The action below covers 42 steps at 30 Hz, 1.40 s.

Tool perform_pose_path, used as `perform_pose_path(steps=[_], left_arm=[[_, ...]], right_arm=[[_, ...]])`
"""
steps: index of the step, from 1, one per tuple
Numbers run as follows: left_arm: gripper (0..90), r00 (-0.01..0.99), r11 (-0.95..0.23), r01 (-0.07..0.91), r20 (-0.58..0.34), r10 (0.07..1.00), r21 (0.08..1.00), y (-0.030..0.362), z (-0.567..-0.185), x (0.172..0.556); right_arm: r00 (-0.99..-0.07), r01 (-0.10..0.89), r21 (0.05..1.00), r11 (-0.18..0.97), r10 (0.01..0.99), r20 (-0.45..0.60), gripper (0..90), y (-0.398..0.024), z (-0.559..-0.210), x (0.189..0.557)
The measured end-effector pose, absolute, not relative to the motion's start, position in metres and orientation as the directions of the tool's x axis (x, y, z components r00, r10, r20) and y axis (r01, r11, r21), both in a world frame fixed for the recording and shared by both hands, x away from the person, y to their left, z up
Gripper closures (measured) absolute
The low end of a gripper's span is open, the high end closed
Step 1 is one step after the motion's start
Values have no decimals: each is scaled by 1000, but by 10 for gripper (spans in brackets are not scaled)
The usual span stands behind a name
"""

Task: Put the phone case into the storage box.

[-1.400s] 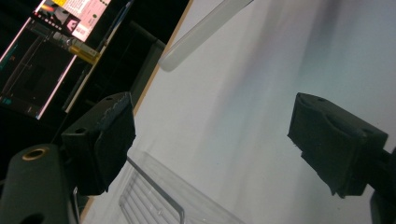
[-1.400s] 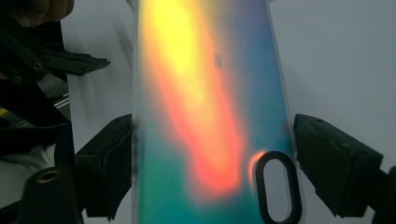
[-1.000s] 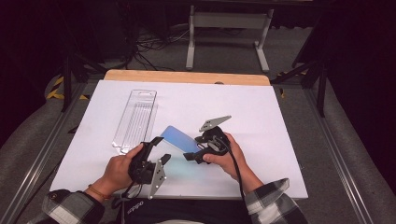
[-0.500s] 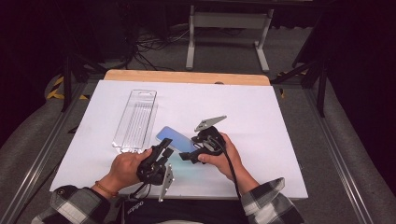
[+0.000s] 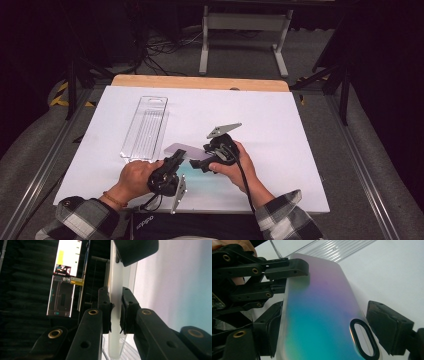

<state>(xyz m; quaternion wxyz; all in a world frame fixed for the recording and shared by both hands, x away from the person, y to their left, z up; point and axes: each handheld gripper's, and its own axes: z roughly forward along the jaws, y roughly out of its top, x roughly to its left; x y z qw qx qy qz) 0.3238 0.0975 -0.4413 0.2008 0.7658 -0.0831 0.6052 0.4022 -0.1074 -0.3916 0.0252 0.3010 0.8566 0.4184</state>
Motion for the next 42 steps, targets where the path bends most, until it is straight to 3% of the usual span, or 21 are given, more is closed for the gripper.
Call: perform_pose_path(steps=[5, 13, 17, 21, 30, 42], left_arm=[[816, 273, -900, -367, 952, 138, 235, 100, -436, 325], [817, 409, -850, -319, 870, 274, 418, 111, -420, 333], [817, 493, -783, -282, 783, 378, 555, 119, -408, 337], [817, 551, -731, -251, 714, 431, 635, 125, -401, 341], [818, 617, -652, -207, 615, 491, 729, 134, -395, 346], [818, 684, -567, -140, 493, 538, 812, 147, -390, 355]], right_arm=[[-818, 471, 751, 462, 547, 176, 190, -107, -386, 397], [-823, 422, 800, 427, 551, 139, 170, -114, -373, 390], [-826, 360, 850, 384, 555, 99, 157, -119, -364, 385], [-831, 297, 880, 371, 554, 47, 146, -121, -357, 379], [-832, 222, 912, 344, 555, -7, 134, -126, -351, 373], [-818, 201, 902, 381, 572, -59, 126, -130, -356, 372]])
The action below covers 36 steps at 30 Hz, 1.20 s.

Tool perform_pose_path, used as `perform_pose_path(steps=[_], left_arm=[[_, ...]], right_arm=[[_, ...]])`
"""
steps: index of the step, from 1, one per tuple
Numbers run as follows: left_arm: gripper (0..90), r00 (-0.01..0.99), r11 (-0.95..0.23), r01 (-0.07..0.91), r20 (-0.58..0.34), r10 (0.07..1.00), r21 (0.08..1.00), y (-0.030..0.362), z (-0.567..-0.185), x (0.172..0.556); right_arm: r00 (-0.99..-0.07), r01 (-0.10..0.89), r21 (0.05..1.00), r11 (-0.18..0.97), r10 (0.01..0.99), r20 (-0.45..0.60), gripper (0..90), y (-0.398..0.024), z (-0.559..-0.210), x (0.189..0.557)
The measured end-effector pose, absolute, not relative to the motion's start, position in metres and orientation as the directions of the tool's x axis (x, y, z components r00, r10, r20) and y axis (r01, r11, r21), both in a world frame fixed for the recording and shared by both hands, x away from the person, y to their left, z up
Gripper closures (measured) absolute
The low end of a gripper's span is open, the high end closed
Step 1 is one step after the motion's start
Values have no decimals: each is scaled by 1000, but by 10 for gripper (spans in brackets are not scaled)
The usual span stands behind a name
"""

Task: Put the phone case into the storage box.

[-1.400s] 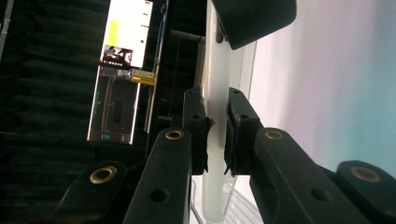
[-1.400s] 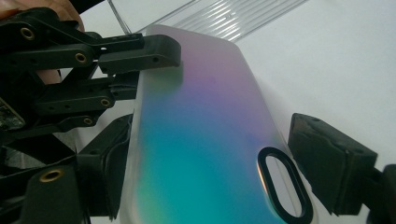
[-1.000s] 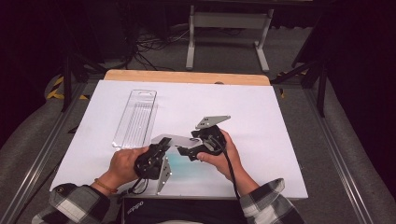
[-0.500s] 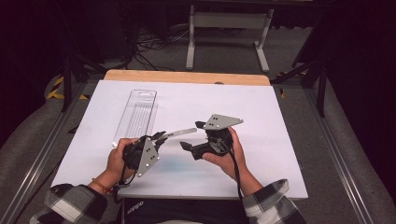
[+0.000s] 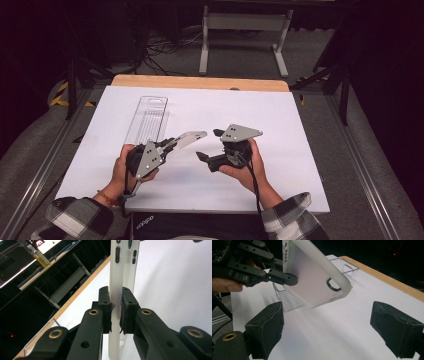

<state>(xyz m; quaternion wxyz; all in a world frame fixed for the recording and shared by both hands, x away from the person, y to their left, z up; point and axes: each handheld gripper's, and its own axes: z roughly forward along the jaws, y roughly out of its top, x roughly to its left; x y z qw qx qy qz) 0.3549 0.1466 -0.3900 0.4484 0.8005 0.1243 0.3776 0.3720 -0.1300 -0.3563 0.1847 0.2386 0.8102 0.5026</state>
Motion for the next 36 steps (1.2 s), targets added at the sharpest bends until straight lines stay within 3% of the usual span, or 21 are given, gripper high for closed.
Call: perform_pose_path(steps=[16, 36], left_arm=[[818, 705, -504, -94, 415, 576, 859, 162, -387, 362], [818, 710, -476, -71, 380, 593, 876, 174, -386, 365]], right_arm=[[-810, 139, 891, 431, 568, -148, 97, -146, -373, 364], [-673, 42, 879, 475, 664, -327, 82, -174, -391, 347]])
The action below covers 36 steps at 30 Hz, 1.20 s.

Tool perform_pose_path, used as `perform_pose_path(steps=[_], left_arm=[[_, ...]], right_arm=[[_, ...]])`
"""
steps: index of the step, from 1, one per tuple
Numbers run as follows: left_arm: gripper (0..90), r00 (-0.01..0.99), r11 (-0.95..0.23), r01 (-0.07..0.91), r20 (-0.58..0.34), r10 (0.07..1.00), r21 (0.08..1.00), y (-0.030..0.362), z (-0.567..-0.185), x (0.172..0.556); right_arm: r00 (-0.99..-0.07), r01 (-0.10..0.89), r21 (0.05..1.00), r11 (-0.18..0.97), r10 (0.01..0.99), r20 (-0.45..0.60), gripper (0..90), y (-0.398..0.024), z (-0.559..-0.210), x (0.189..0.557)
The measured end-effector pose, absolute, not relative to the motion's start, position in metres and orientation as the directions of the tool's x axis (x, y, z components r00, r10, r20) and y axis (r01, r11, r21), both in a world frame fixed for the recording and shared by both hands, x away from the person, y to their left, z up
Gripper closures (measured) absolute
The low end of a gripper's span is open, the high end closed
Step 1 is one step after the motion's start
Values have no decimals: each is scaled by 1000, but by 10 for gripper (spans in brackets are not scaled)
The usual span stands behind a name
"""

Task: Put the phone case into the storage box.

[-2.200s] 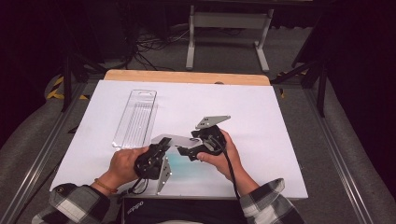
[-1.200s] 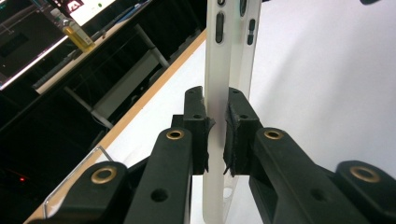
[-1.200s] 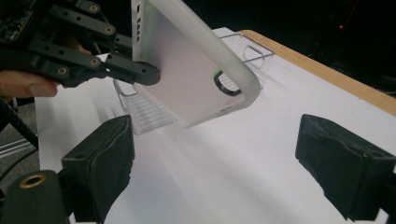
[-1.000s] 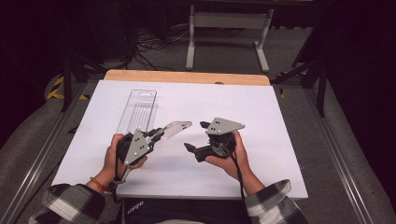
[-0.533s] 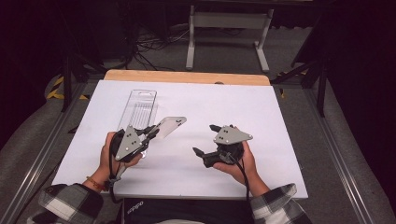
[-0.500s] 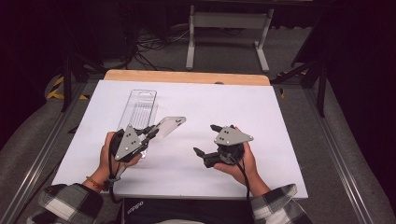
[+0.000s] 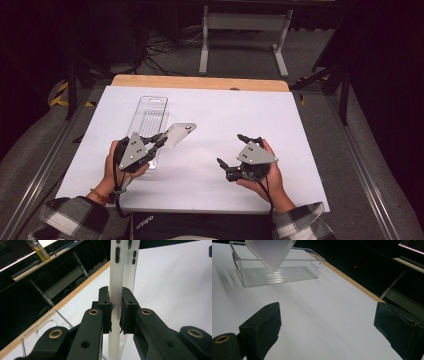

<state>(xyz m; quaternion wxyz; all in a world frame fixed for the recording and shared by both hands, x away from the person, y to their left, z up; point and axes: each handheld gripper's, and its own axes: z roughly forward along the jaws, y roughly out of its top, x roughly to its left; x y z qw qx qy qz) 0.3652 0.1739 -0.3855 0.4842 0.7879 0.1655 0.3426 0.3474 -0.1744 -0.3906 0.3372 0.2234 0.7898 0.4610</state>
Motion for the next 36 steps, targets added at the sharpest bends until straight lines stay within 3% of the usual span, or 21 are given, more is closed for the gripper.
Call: perform_pose_path(steps=[8, 36], left_arm=[[818, 711, -459, -58, 360, 605, 886, 178, -385, 368], [818, 722, -384, -28, 285, 631, 923, 191, -378, 377]], right_arm=[[-620, 18, 881, 473, 696, -362, 94, -187, -396, 341], [-626, 62, 883, 466, 707, -330, 97, -201, -414, 337]])
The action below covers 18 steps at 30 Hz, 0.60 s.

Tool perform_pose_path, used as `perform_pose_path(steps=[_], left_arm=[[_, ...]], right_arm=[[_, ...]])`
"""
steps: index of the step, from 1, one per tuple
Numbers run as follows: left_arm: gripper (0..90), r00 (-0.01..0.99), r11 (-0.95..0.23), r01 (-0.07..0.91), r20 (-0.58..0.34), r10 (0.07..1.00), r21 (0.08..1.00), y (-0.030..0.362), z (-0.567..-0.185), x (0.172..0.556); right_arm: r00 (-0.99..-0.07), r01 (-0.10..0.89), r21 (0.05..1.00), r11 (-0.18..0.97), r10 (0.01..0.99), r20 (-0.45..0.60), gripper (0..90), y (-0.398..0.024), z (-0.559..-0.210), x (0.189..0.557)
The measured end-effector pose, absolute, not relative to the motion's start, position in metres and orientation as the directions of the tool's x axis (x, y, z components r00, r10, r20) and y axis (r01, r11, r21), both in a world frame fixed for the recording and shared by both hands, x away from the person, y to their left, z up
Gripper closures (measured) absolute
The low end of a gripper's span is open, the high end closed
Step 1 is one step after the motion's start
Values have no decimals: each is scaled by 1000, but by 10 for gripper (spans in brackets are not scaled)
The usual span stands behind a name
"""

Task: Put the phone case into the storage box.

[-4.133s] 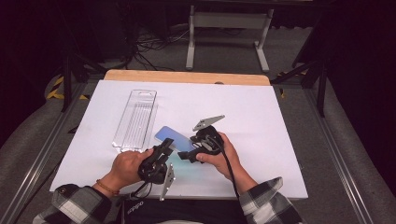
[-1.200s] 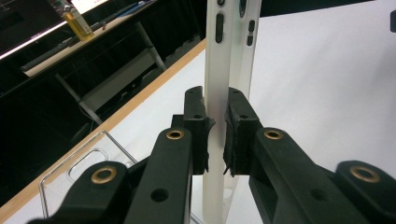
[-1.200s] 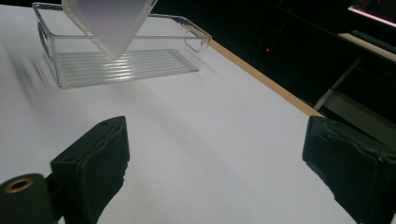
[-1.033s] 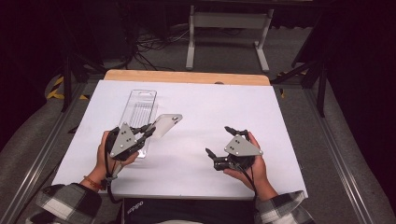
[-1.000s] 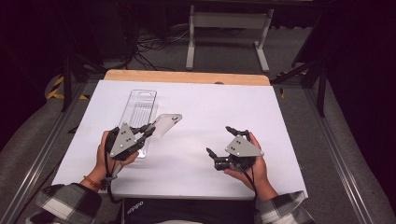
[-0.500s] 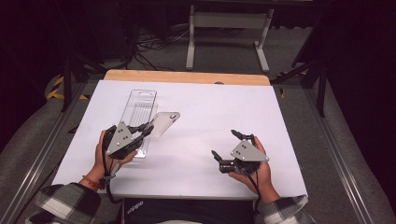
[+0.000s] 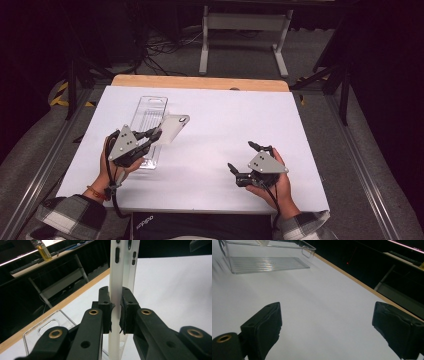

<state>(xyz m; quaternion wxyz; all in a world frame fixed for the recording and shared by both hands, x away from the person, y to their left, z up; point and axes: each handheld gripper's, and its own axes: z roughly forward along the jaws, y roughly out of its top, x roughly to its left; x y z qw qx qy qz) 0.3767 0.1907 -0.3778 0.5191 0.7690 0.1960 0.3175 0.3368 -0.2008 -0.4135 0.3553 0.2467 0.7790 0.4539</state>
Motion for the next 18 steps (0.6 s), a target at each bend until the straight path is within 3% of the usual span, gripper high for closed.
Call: perform_pose_path(steps=[18], left_arm=[[818, 717, -329, -4, 232, 657, 944, 204, -373, 391]], right_arm=[[-623, 59, 880, 470, 706, -336, 97, -202, -414, 338]])
